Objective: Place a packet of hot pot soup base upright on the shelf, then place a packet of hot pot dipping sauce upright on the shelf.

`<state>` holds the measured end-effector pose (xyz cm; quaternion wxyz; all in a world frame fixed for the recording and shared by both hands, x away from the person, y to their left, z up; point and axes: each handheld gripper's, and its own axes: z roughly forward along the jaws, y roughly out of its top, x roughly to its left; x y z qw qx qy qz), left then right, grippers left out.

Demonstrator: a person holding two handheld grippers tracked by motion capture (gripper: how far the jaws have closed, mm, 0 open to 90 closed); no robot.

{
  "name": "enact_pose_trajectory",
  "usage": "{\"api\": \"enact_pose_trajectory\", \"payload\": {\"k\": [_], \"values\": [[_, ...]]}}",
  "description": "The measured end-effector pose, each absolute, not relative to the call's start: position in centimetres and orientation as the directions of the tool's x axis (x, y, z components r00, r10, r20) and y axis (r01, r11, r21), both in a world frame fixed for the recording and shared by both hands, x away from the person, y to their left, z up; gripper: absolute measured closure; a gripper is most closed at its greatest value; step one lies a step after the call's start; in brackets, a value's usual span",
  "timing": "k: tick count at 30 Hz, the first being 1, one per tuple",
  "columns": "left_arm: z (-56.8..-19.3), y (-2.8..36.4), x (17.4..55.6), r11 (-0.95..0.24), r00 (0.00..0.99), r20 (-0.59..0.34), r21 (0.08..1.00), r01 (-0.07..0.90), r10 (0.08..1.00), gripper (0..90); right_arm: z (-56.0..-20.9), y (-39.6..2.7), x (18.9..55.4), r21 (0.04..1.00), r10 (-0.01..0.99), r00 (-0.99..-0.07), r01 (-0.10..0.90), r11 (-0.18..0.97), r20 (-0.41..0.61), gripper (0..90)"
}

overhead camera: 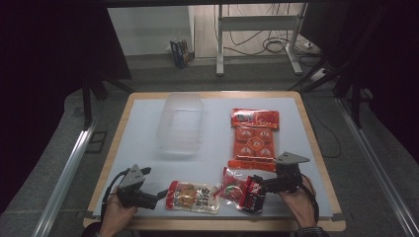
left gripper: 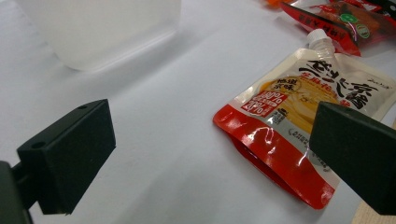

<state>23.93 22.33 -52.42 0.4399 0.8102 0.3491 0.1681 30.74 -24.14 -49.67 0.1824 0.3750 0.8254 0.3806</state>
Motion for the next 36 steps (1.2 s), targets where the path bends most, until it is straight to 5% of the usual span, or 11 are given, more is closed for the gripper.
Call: {"api": "enact_pose_trajectory", "payload": {"k": [9, 36], "values": [[-52.6, 21.0, 23.6, -0.477, 0.733, 0.058, 0.793, 0.378, 0.677, 0.0, -50.0, -24.5, 30.9, 0.765, 0.758, -0.652, 0.48, 0.429, -0.016, 0.0], [-52.5, 21.2, 23.6, -0.471, 0.718, 0.061, 0.793, 0.387, 0.693, 0.0, -50.1, -24.2, 31.0, 0.767, 0.783, -0.622, 0.495, 0.407, -0.013, 0.0]]}}
